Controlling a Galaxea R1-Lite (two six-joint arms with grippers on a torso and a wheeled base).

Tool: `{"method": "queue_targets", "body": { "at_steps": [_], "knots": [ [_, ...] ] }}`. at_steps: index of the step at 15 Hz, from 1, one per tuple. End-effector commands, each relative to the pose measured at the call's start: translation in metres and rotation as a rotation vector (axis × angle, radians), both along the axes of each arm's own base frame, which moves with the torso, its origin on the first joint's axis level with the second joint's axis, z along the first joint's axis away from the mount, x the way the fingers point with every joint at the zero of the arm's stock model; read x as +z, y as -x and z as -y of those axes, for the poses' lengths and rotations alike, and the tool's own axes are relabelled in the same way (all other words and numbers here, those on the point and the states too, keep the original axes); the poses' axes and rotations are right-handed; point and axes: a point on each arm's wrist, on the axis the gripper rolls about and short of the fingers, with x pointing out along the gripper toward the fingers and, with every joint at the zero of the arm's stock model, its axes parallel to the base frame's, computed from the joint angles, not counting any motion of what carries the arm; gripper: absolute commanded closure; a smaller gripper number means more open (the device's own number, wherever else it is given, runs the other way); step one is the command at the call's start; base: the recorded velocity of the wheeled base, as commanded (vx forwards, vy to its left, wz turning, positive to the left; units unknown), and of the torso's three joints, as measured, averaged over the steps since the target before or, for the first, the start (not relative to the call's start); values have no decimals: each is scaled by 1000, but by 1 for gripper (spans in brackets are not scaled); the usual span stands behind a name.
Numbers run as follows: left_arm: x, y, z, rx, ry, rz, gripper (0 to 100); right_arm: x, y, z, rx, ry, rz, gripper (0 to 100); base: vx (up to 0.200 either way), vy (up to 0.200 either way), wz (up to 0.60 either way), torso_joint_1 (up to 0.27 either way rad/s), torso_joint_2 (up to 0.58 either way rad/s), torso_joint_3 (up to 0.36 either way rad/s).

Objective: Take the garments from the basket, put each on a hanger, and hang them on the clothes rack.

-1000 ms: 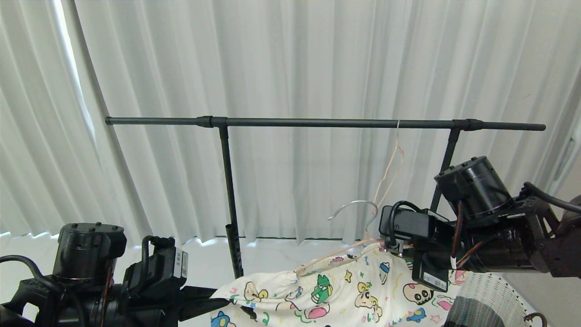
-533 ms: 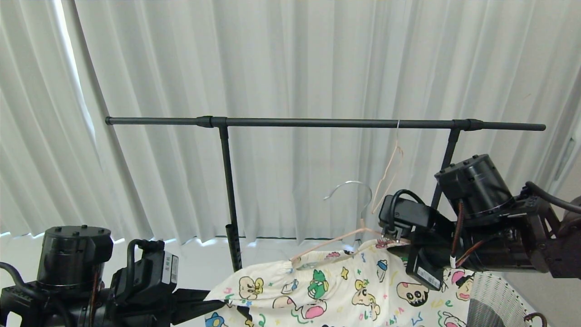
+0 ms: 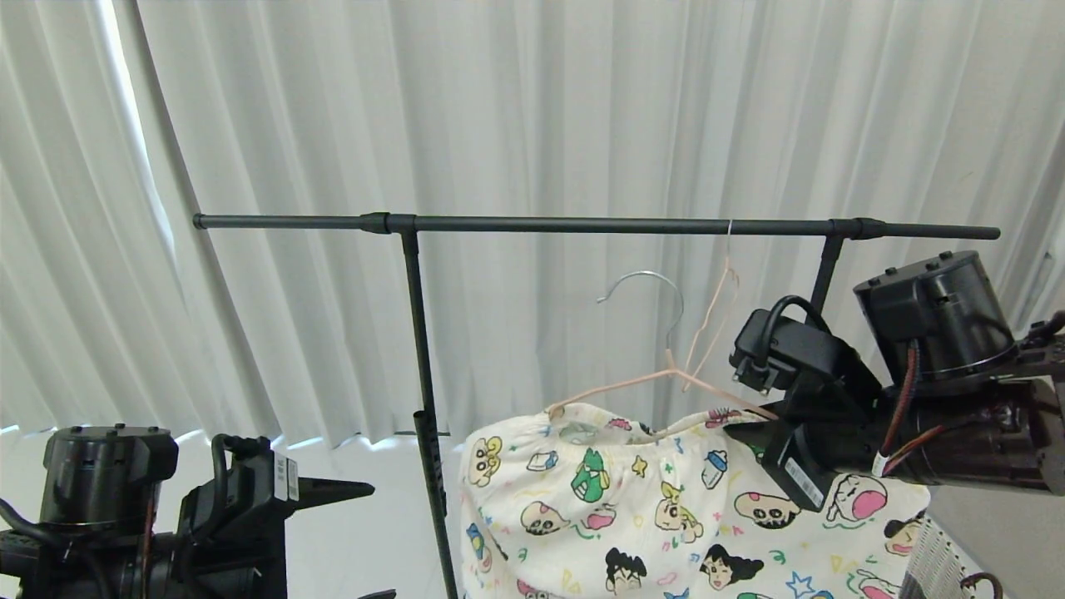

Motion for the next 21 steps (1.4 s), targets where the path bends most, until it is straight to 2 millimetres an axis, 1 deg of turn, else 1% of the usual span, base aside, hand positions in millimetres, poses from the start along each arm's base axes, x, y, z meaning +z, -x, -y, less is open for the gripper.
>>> {"method": "queue_targets", "body": {
  "at_steps": [1,2,3,4,6,7,8,10,12,13,15,16,19,21],
  "knots": [
    [-2,2,-12,71,0,-8,0,4,2,5,-68,-1,3,100,0,0,0,0,0,0],
    [2,5,-22,132,-1,12,0,3,5,11,-117,4,-33,100,0,0,0,0,0,0],
    [3,7,-26,156,-1,20,0,4,7,14,-136,3,-51,100,0,0,0,0,0,0],
    [6,13,-39,236,-4,43,0,3,12,20,-198,-12,-104,100,0,0,0,0,0,0],
    [5,20,-49,315,-8,42,0,4,15,25,-300,-44,-142,100,0,0,0,0,0,0],
    [4,30,-57,385,-13,46,0,4,20,32,-396,-51,-167,100,0,0,0,0,0,0],
    [2,39,-59,417,-13,43,0,3,25,40,-458,-50,-209,100,0,0,0,0,0,0],
    [-1,52,-58,449,-14,43,0,6,34,52,-583,-120,-268,100,0,0,0,0,0,0],
    [-1,55,-57,451,-16,47,0,9,35,58,-685,-161,-251,100,0,0,0,0,0,0],
    [-4,55,-58,498,-55,29,0,11,36,66,-737,-171,-240,100,0,0,0,0,0,0],
    [-6,54,-60,569,-116,7,0,13,38,68,-743,-184,-232,100,0,0,0,0,0,0],
    [-6,54,-60,570,-116,2,0,13,37,67,-745,-187,-227,100,0,0,0,0,0,0],
    [-5,53,-60,574,-118,5,0,15,26,59,-728,-249,-183,100,0,0,0,0,0,0],
    [-5,52,-61,574,-118,8,0,15,20,51,-711,-266,-172,100,0,200,0,0,2,5]
  ]
}}
